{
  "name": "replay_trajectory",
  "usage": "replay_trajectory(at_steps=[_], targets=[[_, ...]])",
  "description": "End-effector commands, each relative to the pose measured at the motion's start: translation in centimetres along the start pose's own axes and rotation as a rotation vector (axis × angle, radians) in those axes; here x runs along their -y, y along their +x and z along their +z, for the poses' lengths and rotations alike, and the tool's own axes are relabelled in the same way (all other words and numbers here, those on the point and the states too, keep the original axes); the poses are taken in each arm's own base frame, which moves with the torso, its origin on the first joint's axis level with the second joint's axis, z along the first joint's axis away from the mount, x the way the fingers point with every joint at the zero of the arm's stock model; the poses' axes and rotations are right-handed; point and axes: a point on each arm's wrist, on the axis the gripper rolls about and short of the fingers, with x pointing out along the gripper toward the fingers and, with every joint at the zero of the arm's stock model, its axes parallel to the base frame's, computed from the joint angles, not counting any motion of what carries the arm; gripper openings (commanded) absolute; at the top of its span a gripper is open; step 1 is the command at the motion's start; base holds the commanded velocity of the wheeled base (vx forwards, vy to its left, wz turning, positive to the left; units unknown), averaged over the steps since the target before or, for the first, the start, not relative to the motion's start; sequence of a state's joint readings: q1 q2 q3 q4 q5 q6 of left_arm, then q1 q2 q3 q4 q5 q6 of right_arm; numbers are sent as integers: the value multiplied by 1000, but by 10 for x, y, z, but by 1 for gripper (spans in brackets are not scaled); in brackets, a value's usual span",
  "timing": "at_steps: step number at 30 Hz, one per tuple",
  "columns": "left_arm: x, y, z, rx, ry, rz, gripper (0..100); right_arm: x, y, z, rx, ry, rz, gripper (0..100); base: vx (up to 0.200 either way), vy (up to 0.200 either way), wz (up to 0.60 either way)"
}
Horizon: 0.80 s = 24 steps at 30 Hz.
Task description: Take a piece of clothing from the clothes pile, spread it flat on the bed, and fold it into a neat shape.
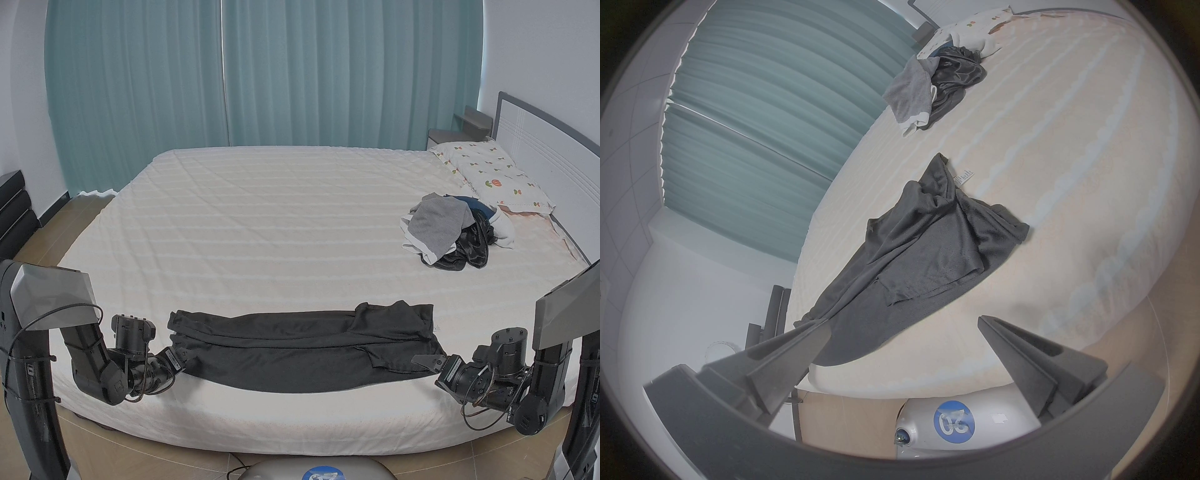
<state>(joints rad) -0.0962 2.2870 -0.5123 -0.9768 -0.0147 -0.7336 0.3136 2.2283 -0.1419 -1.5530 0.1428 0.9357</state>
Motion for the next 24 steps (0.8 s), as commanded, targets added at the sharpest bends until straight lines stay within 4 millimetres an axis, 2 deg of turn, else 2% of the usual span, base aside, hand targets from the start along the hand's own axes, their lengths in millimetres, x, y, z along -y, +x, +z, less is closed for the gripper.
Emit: replay_trajectory(at_steps=[1,2,3,11,18,19,24], targets=[[0,7,-1,-2,-15,2,100,1,1,-1,-3,0,-2,100,0,0,0],[0,7,0,-1,-16,1,100,2,1,-1,-4,0,-5,100,0,0,0],[0,8,0,1,-17,1,0,2,1,-2,-8,0,-8,100,0,0,0],[-4,7,2,25,-22,32,0,4,2,-9,-30,-10,-27,100,0,0,0],[-12,1,-5,13,-13,76,0,6,0,-11,-36,-11,-38,100,0,0,0],[-13,-7,-6,42,-7,65,0,6,-3,-12,-40,-13,-45,100,0,0,0],[-18,-20,-13,42,43,70,0,6,-4,-17,-55,-23,-52,100,0,0,0]])
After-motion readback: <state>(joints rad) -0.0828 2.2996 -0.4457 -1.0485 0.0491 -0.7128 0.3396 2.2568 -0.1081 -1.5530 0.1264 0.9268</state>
